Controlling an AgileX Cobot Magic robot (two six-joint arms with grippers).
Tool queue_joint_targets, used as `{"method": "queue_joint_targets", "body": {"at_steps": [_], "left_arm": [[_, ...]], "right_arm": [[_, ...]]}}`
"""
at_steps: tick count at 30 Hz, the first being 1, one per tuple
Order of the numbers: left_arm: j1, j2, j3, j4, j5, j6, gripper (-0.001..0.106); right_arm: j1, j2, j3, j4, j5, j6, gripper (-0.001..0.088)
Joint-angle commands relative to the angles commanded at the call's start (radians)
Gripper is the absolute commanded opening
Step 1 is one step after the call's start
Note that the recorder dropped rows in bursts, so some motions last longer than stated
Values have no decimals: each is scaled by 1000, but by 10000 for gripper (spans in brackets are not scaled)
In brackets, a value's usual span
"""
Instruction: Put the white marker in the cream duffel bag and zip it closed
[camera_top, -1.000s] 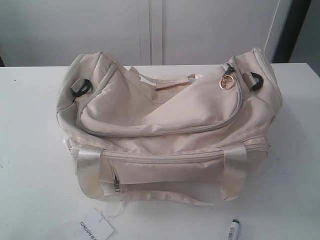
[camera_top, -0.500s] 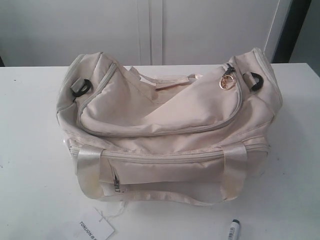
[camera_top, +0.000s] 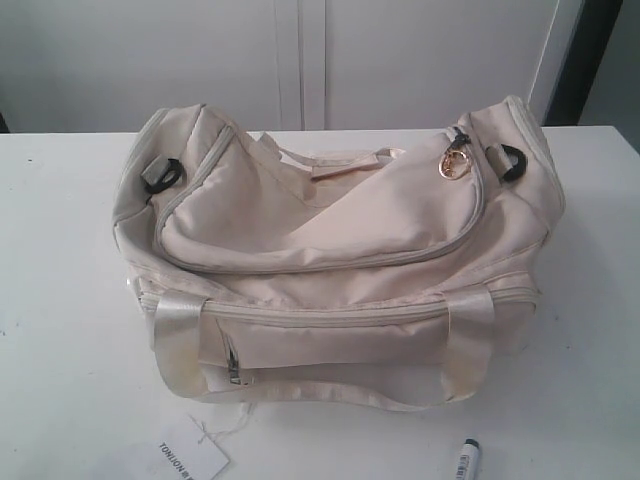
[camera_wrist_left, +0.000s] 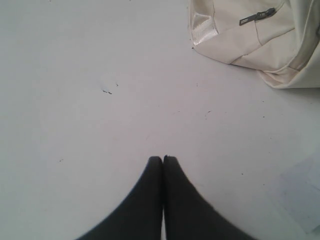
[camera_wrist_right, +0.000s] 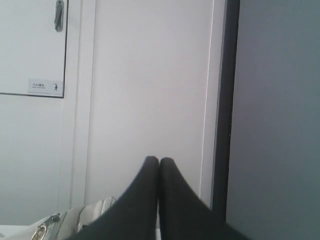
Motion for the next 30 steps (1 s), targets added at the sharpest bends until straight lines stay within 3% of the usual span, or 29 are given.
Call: {"method": "queue_joint_targets", "body": {"at_steps": [9, 17, 24, 30], "left_arm": [[0, 0, 0, 0, 0, 0, 0], [0, 0, 0, 0, 0, 0, 0], [0, 0, 0, 0, 0, 0, 0], [0, 0, 0, 0, 0, 0, 0]], "right_arm": [[0, 0, 0, 0, -37, 0, 0], [0, 0, 0, 0, 19, 4, 0], [0, 24, -59, 7, 208, 8, 0], [0, 200, -189, 7, 418, 40, 0]]}}
